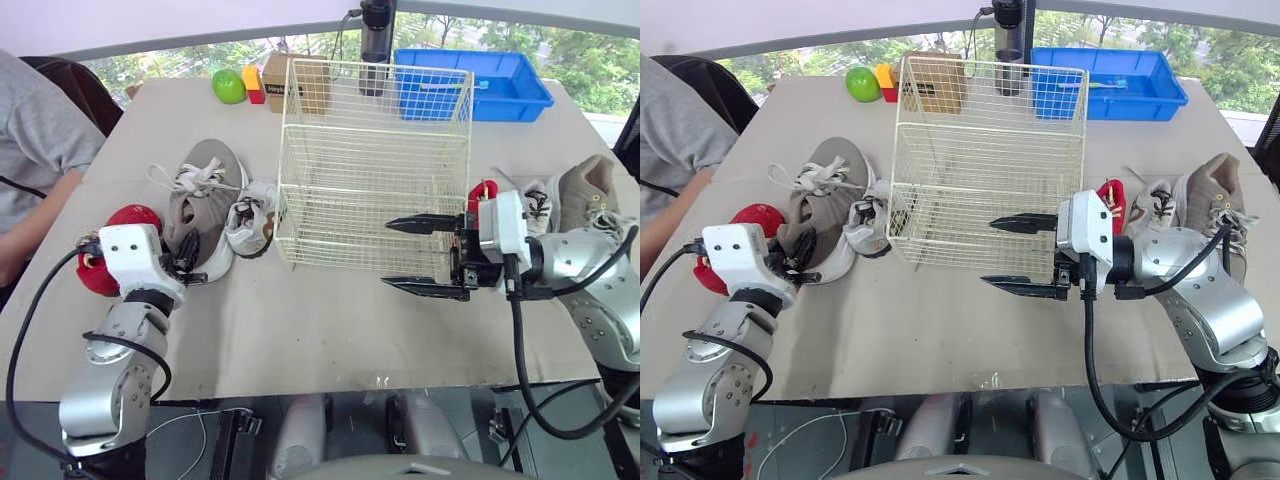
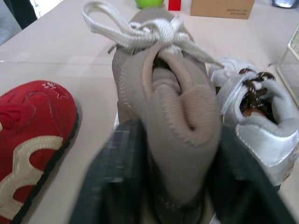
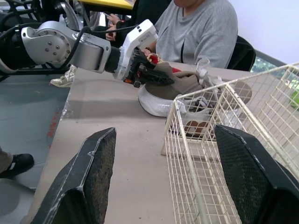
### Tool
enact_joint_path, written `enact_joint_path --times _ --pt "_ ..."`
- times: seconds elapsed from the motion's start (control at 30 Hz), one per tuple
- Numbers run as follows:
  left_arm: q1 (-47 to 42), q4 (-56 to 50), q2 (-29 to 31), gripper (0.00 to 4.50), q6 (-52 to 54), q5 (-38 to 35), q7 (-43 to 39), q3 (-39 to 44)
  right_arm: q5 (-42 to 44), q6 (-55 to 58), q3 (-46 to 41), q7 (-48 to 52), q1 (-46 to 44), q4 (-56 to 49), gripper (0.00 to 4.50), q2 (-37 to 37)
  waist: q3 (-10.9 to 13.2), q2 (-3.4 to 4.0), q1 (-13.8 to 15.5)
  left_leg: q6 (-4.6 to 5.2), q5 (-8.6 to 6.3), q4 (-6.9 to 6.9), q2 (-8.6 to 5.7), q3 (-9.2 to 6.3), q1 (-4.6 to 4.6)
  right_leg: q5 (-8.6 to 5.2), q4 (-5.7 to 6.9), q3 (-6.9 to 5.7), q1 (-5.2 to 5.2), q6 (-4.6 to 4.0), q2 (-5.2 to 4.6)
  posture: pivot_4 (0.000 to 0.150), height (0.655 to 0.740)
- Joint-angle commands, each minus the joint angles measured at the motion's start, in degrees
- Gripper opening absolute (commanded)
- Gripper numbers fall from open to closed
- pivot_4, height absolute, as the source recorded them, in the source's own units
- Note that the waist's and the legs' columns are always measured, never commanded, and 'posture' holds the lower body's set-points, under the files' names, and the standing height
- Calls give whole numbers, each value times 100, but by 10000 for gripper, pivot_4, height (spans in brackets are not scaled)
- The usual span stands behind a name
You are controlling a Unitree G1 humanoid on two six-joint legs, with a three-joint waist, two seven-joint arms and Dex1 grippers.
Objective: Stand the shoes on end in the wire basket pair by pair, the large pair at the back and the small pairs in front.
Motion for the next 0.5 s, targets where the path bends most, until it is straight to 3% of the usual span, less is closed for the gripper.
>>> enact_joint_path --times 0.03,0.17,0.27,0.3,0.37,0.5 --pt "-40 -320 -424 7186 -478 -132 -37 186 -165 -89 -86 -361 55 -206 31655 16 0 0 20 0 0 0 0 0 1 0 0 1 1 0 -1 1500 7400" --pt "-585 -865 -905 7053 -1203 -558 94 723 159 250 -48 -679 -146 -33 31655 339 10 -22 48 0 0 3 0 1 -7 1 -4 0 0 0 -4 1500 7400" --pt "-1286 -1199 -807 7053 -1230 -1120 97 890 370 348 -248 -972 -740 51 31655 609 22 -42 44 -1 1 6 1 -12 -17 2 -2 -10 -3 0 -1 1500 7400" --pt "-1433 -1274 -631 7053 -1170 -1212 -133 791 585 529 -361 -1076 -986 74 31655 634 22 -41 37 -1 1 6 1 -13 -17 3 0 -9 -4 -1 0 1500 7400" --pt "-1597 -1337 174 7053 -1263 -958 -1398 160 973 1096 -510 -1055 -1903 285 31655 354 21 -37 18 -2 1 6 -1 -10 -18 3 1 -8 -6 0 2 1500 7400" --pt "-1929 -585 1022 7053 -2135 -365 -2947 -510 676 1967 -191 -726 -3659 1060 31655 -608 27 8 50 0 0 -12 -34 7 -12 1 -15 -8 -3 -1 -20 1500 7400"
